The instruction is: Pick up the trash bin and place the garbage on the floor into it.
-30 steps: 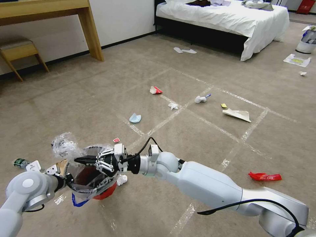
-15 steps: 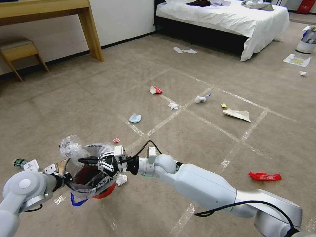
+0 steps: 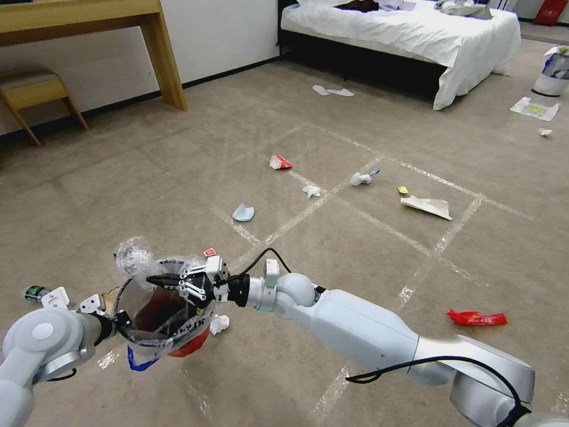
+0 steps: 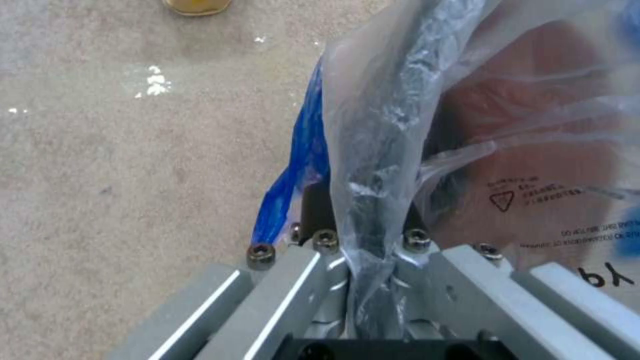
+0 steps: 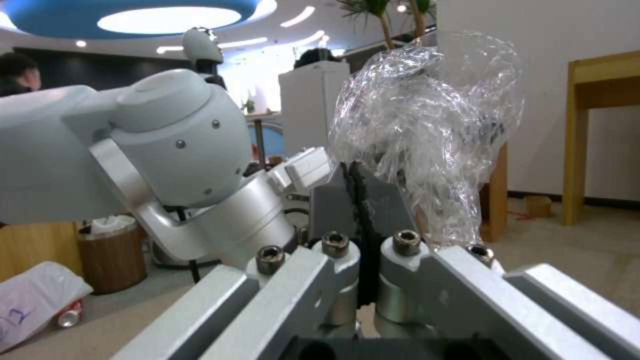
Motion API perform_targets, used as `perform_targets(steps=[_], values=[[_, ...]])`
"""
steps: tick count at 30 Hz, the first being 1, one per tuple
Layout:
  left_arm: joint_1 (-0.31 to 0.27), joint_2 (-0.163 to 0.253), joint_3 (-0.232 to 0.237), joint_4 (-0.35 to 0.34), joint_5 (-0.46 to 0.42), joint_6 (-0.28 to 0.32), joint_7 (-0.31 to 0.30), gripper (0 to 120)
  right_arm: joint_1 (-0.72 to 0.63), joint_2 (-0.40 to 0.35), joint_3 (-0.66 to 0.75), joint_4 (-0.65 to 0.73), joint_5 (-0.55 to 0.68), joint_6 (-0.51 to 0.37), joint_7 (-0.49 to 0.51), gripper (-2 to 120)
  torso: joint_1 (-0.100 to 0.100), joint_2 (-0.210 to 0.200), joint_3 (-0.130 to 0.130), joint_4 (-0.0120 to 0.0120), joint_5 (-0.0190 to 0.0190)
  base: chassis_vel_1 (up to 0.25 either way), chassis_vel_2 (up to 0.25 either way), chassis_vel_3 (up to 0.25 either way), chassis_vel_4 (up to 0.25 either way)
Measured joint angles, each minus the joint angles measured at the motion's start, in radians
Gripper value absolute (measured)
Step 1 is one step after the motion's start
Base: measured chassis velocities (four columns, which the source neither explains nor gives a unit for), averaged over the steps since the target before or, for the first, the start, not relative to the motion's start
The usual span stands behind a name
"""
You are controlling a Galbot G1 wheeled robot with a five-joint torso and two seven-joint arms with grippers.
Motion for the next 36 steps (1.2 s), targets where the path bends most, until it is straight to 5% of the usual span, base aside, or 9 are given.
perform_targets(steps=[6, 23, 29, 36], values=[[-0.003, 0.004, -0.001, -0.002, -0.004, -0.002, 0.000, 1, -0.002, 0.006, -0.012, -0.014, -0.025, 0.017, 0.017, 5, 0.000, 0.000, 0.000, 0.0001, 0.0000, 0.000, 0.000, 0.000, 0.000], [-0.003, 0.012, -0.010, -0.006, -0.014, -0.002, 0.000, 1, -0.001, 0.019, -0.035, -0.045, -0.056, 0.012, 0.032, 62, 0.000, 0.000, 0.000, 0.0001, 0.0000, 0.000, 0.000, 0.000, 0.000], [-0.006, 0.010, -0.010, -0.005, -0.015, -0.002, 0.000, 1, 0.000, 0.026, -0.035, -0.056, -0.070, 0.015, 0.046, 90, 0.000, 0.000, 0.000, 0.0001, 0.0000, 0.000, 0.000, 0.000, 0.000], [-0.009, 0.014, -0.019, 0.000, -0.018, -0.002, 0.000, 1, 0.010, 0.023, 0.027, -0.018, -0.059, 0.020, 0.057, 100, 0.000, 0.000, 0.000, 0.0001, 0.0000, 0.000, 0.000, 0.000, 0.000]])
